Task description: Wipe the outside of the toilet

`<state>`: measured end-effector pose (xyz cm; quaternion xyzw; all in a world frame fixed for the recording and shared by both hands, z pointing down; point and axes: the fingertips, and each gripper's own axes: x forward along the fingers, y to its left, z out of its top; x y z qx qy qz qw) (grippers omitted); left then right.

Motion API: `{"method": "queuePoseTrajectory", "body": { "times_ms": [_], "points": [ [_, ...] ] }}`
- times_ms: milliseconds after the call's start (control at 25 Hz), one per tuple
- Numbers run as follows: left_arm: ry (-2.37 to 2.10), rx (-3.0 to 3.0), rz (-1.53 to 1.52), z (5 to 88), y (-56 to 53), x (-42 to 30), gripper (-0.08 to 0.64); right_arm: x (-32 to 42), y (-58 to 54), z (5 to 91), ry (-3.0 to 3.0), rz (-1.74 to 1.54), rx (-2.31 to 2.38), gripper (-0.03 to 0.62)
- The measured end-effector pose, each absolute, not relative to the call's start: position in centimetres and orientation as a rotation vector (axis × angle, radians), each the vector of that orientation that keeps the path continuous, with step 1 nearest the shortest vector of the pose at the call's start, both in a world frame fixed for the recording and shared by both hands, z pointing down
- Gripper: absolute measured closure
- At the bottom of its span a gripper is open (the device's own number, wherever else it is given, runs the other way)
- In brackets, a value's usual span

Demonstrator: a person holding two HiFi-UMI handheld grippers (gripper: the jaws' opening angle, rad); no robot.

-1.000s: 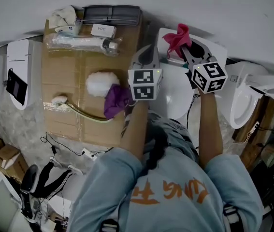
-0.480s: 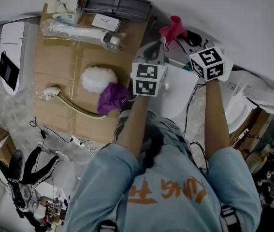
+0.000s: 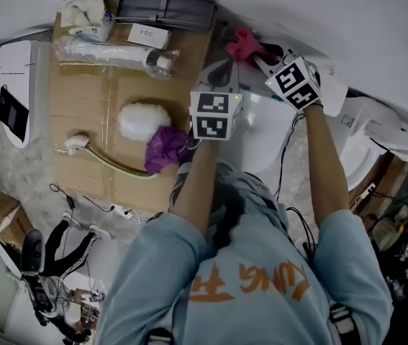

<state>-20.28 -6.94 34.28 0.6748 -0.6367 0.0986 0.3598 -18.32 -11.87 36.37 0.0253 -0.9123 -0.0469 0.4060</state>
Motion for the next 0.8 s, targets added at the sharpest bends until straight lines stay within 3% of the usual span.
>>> {"method": "queuePoseTrajectory", "body": {
  "times_ms": [800],
  "points": [
    [-1.571,1.807,0.318,34.1,-8.5,-17.0,0.535,-11.8,-15.5,37.1,-2.249,-0.054,0.25,0.523]
  ]
}}
